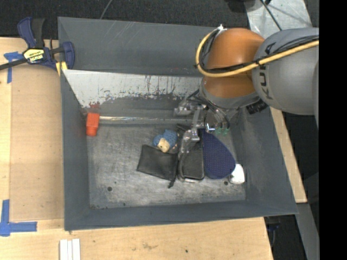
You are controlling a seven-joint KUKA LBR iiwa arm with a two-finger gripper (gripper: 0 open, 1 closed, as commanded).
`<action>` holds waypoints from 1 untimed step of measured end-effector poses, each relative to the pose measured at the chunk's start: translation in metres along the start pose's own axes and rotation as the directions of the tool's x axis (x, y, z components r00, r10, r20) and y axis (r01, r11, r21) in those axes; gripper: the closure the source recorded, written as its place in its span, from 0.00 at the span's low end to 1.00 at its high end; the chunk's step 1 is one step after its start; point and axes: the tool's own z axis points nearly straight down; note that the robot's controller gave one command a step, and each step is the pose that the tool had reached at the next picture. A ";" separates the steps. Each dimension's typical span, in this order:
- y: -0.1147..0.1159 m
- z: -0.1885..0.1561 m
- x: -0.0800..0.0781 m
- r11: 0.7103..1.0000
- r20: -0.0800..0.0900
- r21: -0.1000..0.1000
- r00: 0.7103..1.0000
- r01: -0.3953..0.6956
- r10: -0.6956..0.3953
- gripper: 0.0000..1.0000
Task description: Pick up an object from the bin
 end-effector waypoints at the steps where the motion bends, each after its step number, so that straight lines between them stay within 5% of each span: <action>1: -0.009 0.063 0.018 0.993 0.010 -0.006 0.993 -0.115 0.115 0.00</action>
Offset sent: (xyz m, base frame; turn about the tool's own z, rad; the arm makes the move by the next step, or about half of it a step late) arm -0.0201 -0.0121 -0.0636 0.1160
